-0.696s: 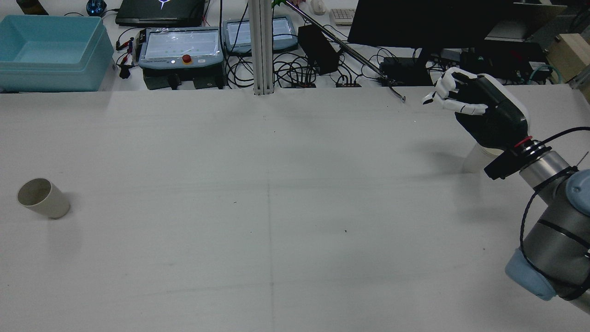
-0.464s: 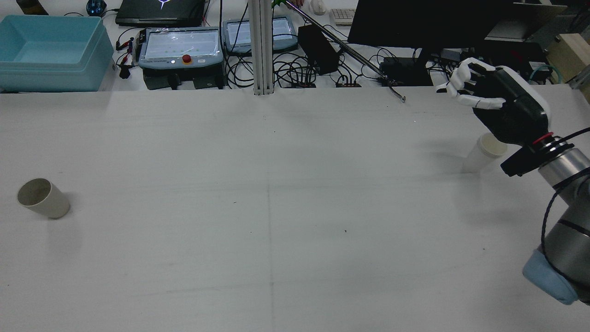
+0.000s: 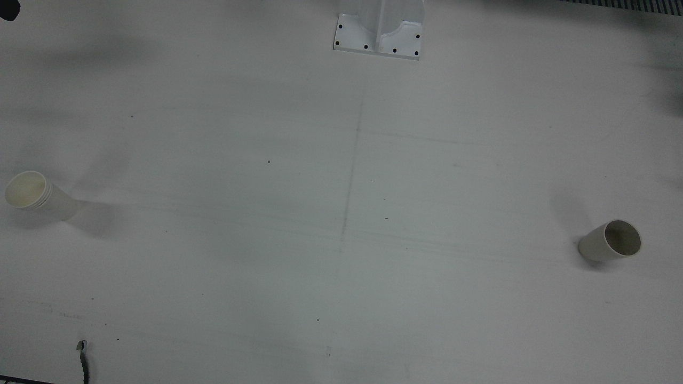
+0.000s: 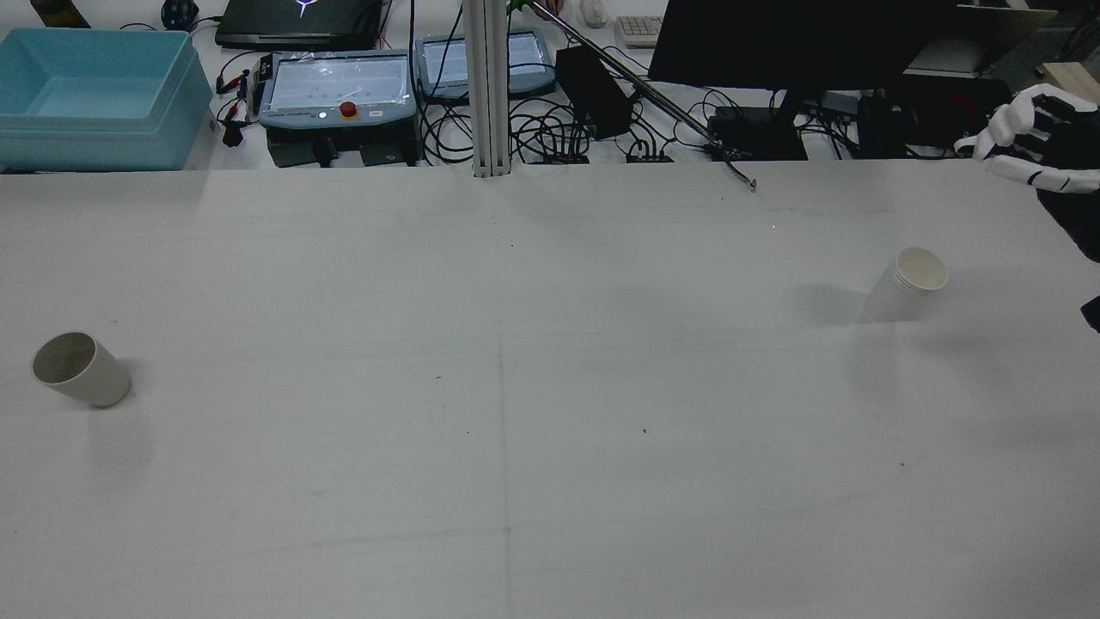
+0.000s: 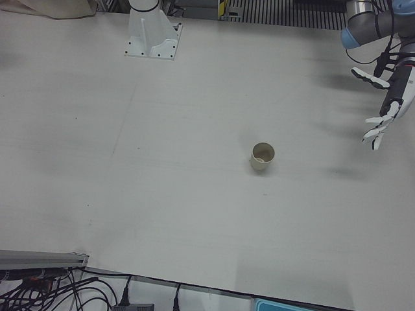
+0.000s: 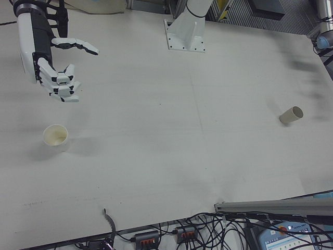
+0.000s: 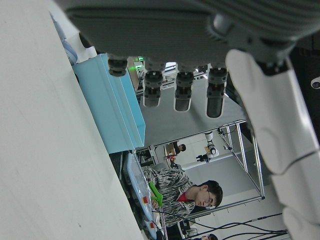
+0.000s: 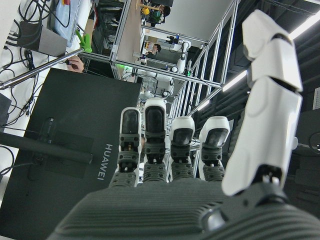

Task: Pour water
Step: 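Move the right hand away from the cup, out of view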

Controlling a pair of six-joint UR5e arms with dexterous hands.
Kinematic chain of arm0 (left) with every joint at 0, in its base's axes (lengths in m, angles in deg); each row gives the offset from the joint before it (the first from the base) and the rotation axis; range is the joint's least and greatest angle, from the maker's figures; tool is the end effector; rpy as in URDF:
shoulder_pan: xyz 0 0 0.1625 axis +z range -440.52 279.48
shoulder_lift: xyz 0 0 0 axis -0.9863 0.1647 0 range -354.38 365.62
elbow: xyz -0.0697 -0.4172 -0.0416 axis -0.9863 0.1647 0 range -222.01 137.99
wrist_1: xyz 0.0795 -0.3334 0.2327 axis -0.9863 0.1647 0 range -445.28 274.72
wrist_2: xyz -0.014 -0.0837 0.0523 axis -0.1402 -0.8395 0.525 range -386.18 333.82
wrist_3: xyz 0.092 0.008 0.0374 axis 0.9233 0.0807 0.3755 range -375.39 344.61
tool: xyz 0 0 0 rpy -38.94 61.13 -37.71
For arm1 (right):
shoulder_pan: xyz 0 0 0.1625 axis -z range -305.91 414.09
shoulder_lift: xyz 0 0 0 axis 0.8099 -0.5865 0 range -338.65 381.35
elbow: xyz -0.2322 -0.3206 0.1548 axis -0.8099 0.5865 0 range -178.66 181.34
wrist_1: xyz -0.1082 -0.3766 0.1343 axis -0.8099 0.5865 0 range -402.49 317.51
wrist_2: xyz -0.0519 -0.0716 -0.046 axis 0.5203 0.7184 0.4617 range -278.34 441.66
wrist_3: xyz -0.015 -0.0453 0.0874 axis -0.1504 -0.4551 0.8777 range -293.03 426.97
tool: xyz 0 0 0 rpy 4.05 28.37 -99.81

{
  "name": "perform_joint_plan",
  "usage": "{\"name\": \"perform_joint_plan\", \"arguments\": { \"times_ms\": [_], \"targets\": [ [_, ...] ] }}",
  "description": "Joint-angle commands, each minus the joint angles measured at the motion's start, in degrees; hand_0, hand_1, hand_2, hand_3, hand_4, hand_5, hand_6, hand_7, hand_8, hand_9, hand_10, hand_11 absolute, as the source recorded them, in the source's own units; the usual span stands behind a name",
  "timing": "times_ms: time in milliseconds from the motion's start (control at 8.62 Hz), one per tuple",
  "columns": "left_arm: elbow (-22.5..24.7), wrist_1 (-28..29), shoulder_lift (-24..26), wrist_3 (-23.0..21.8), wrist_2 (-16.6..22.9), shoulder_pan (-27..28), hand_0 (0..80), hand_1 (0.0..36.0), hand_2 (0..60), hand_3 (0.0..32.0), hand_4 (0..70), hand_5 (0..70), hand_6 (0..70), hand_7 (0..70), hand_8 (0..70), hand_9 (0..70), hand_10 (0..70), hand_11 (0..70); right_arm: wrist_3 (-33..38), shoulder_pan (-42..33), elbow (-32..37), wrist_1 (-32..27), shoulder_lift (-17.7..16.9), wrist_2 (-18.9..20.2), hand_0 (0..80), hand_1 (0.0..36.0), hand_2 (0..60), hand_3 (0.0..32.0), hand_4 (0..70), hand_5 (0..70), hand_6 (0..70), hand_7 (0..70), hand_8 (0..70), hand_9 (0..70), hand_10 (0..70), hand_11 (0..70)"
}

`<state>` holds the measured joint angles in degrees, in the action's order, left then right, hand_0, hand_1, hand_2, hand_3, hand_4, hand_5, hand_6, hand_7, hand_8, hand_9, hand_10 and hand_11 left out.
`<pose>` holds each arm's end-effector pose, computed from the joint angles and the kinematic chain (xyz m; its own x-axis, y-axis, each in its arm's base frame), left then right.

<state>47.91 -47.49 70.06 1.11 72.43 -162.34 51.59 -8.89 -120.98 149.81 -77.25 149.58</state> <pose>-0.0763 -0.3014 0.7924 -0.9269 -0.2147 -0.3078 0.2433 0.2808 -0.9284 -0.0323 -0.4389 0.5045 -0.9812 0.0427 0.1881 -0.1765 0.1947 -0.9649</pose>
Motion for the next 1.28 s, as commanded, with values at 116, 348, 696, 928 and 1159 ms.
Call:
{"name": "perform_joint_plan", "arguments": {
  "times_ms": [116, 348, 696, 928, 1159],
  "targets": [
    [-14.2, 7.9, 7.9, -0.2, -2.4, 1.3, 49.9, 3.5, 0.0, 10.2, 10.4, 32.2, 12.1, 19.3, 17.4, 13.8, 3.4, 5.8, -0.4, -0.6, -0.5, 0.3, 1.7, 0.7, 53.9, 16.4, 18.4, 0.0, 17.5, 70.0, 44.2, 70.0, 50.7, 70.0, 30.4, 44.7],
    [-14.1, 8.2, 7.9, 3.9, -1.9, 1.3, 50.3, 3.7, 0.0, 11.2, 11.8, 33.1, 12.3, 20.2, 17.1, 12.8, 2.3, 4.1, -0.3, -0.7, -1.0, 0.4, 1.4, 1.2, 54.1, 16.4, 17.9, 0.0, 17.4, 70.0, 43.9, 70.0, 50.2, 70.0, 30.2, 44.5],
    [-14.6, 8.1, 8.7, 9.0, -2.3, 6.7, 53.9, 10.7, 0.0, 11.0, 9.3, 32.9, 10.1, 16.5, 16.3, 10.8, 0.7, 2.5, -0.9, -0.5, -4.2, 1.3, 1.0, 1.2, 55.3, 17.2, 16.6, 0.0, 17.5, 70.0, 42.5, 70.0, 47.7, 69.4, 29.4, 43.6],
    [-14.6, 6.3, 11.1, 14.1, -3.4, 15.1, 53.9, 11.2, 0.0, 11.6, 9.4, 32.4, 10.3, 16.4, 16.0, 11.1, 1.2, 3.2, -1.4, 0.4, -4.2, 1.5, 1.0, 1.2, 55.7, 17.7, 17.0, 0.0, 17.4, 70.0, 42.2, 70.0, 47.1, 68.4, 29.8, 44.1],
    [-14.2, 0.4, 14.4, 14.3, -5.4, 16.2, 54.8, 12.3, 0.0, 12.6, 9.5, 33.4, 10.8, 17.1, 16.2, 11.3, 1.5, 3.7, -1.8, 0.7, -4.2, 1.6, 1.0, 1.1, 55.1, 17.5, 16.8, 0.0, 16.9, 70.0, 41.6, 70.0, 46.6, 67.7, 30.2, 44.6]
  ]
}}
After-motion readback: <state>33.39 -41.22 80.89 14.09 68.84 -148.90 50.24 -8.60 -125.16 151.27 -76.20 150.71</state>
